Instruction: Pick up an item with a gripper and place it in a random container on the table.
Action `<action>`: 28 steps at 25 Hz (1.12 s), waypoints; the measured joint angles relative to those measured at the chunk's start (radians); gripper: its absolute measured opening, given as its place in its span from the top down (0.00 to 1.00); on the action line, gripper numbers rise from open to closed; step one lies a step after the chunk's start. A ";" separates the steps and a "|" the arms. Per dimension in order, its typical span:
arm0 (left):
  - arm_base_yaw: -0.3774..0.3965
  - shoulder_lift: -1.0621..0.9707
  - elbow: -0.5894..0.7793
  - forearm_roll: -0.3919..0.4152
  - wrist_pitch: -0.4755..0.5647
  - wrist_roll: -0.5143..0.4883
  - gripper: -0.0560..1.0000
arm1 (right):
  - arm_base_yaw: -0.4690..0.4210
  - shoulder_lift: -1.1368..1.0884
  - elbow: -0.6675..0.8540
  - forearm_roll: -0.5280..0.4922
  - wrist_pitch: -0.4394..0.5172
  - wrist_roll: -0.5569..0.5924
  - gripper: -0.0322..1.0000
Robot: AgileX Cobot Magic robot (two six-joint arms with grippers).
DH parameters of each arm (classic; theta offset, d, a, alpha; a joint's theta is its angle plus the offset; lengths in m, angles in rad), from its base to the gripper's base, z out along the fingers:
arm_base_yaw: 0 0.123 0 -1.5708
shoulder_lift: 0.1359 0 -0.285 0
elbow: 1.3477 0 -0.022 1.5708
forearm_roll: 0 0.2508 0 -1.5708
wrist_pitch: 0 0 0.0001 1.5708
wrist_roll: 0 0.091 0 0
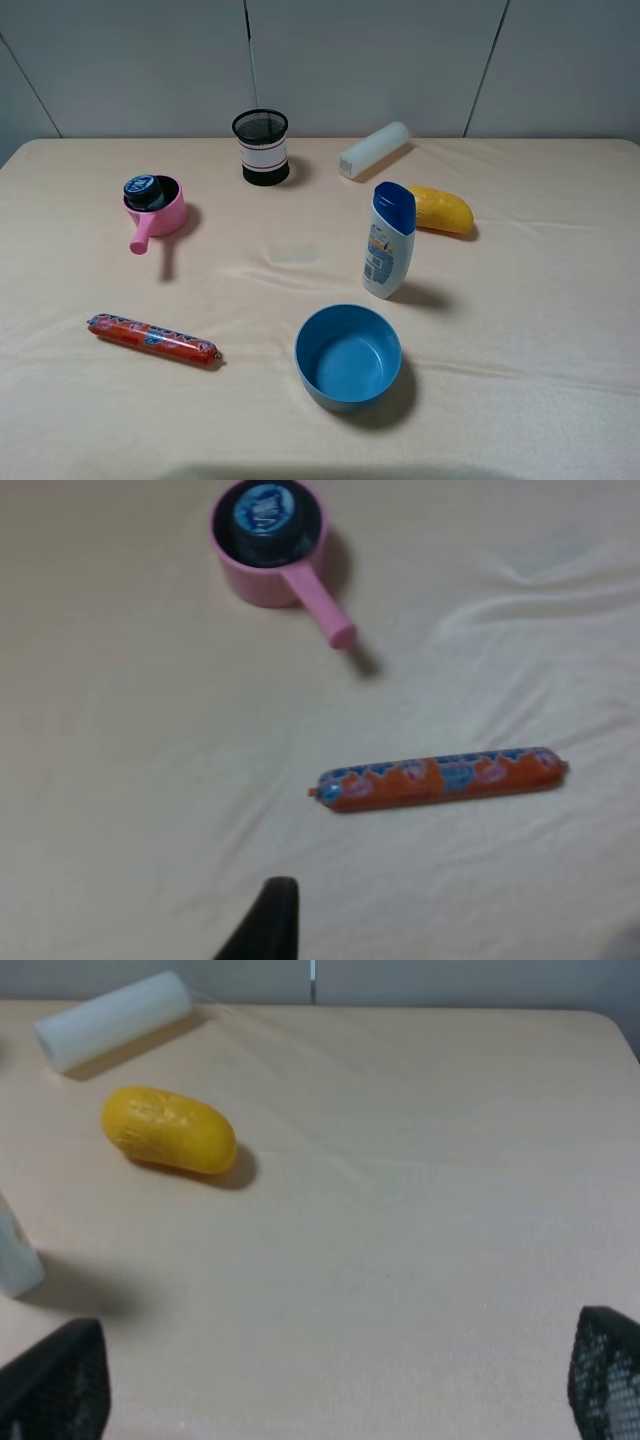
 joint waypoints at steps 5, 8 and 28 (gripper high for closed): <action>0.000 -0.132 0.080 -0.012 -0.001 0.000 0.01 | 0.000 0.000 0.000 0.000 0.000 0.000 0.30; 0.014 -0.197 0.123 -0.012 -0.033 0.000 0.01 | 0.000 0.000 0.000 0.000 0.000 0.000 0.30; 0.160 -0.482 0.319 -0.010 -0.114 0.000 0.01 | 0.000 0.000 0.000 0.000 0.000 0.000 0.30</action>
